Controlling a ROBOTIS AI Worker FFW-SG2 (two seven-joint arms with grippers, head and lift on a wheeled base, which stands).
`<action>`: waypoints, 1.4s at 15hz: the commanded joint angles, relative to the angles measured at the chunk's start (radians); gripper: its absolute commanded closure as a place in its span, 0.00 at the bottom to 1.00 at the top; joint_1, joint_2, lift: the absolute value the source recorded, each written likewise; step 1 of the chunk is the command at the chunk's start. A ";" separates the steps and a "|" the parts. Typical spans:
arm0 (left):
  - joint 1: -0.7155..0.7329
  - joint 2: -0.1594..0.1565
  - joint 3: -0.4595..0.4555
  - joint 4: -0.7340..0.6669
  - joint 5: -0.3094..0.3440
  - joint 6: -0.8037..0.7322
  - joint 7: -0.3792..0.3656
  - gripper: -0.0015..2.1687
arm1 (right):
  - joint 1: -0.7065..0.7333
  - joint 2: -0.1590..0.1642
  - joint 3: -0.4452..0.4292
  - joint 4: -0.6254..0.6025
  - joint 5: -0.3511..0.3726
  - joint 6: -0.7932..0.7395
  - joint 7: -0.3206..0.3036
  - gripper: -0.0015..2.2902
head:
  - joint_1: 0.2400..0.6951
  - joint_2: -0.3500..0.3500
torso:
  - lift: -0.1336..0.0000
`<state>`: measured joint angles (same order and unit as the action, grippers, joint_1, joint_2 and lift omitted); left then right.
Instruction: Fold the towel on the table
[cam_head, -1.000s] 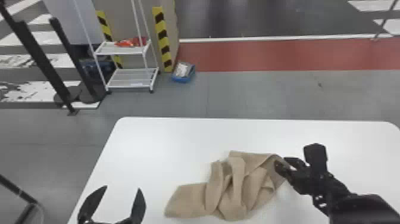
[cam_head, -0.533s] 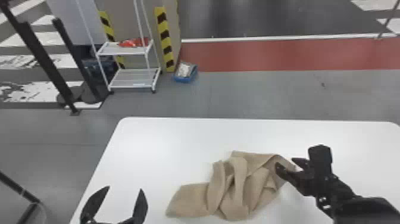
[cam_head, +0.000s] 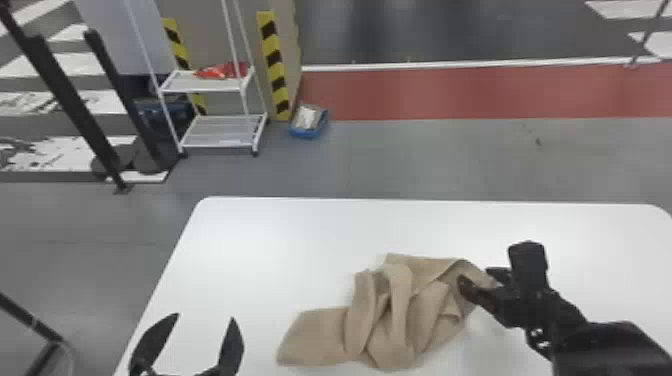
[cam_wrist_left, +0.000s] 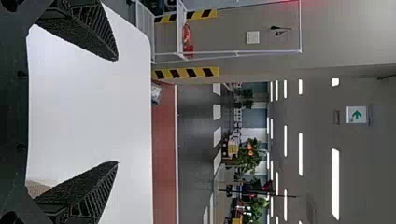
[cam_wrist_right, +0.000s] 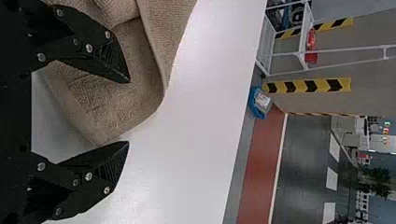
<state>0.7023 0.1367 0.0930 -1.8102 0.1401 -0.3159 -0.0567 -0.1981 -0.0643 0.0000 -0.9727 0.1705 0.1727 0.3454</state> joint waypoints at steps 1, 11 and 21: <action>0.000 0.001 0.001 0.000 0.001 -0.001 0.000 0.04 | -0.009 0.000 0.000 0.020 0.011 0.005 0.000 0.27 | 1.00 0.65 | 1.00; 0.003 0.001 0.002 0.000 0.001 -0.001 0.000 0.04 | 0.181 0.001 0.003 -0.299 -0.009 -0.051 0.006 0.85 | 1.00 0.67 | 1.00; -0.029 0.006 -0.022 0.008 -0.040 0.008 -0.250 0.04 | 0.490 -0.005 -0.078 -0.762 -0.037 -0.489 0.179 0.85 | 1.00 0.64 | 1.00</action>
<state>0.6811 0.1426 0.0809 -1.8054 0.1087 -0.3086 -0.3046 0.2659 -0.0709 -0.0609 -1.7074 0.2344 -0.1501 0.5243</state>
